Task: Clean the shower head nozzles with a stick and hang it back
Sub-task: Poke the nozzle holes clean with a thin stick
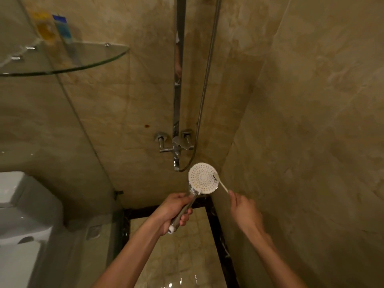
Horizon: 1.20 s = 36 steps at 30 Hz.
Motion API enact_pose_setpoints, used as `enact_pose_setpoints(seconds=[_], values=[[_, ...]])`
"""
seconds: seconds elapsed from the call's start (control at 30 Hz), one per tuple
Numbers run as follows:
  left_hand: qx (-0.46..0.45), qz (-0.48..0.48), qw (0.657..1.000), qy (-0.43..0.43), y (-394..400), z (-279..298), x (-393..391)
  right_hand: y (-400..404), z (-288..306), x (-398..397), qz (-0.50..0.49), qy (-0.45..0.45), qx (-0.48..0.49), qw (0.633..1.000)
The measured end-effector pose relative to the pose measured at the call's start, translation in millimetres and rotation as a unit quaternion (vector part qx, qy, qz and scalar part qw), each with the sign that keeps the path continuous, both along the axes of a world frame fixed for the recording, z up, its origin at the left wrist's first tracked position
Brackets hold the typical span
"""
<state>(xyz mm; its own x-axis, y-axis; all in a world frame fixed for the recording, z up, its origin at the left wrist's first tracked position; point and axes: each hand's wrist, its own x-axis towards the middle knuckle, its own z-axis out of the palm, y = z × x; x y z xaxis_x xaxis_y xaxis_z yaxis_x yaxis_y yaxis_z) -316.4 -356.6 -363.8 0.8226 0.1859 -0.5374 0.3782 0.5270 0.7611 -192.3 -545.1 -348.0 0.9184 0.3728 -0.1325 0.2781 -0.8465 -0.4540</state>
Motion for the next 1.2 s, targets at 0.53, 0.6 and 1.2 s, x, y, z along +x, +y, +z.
enact_pose_setpoints(seconds=[0.53,0.6,1.2], values=[[0.003,-0.006,1.000,0.004,-6.3,-6.3,-1.5,11.6,-1.7,-7.4,0.002,0.023,0.026,0.999],[0.007,0.000,1.000,0.008,-5.3,-6.2,-1.3,5.9,-12.9,-28.9,0.027,0.024,0.015,0.999],[0.030,-0.015,0.998,0.046,-3.9,-19.3,-3.7,14.9,9.5,-6.7,0.100,0.093,-0.067,0.988]])
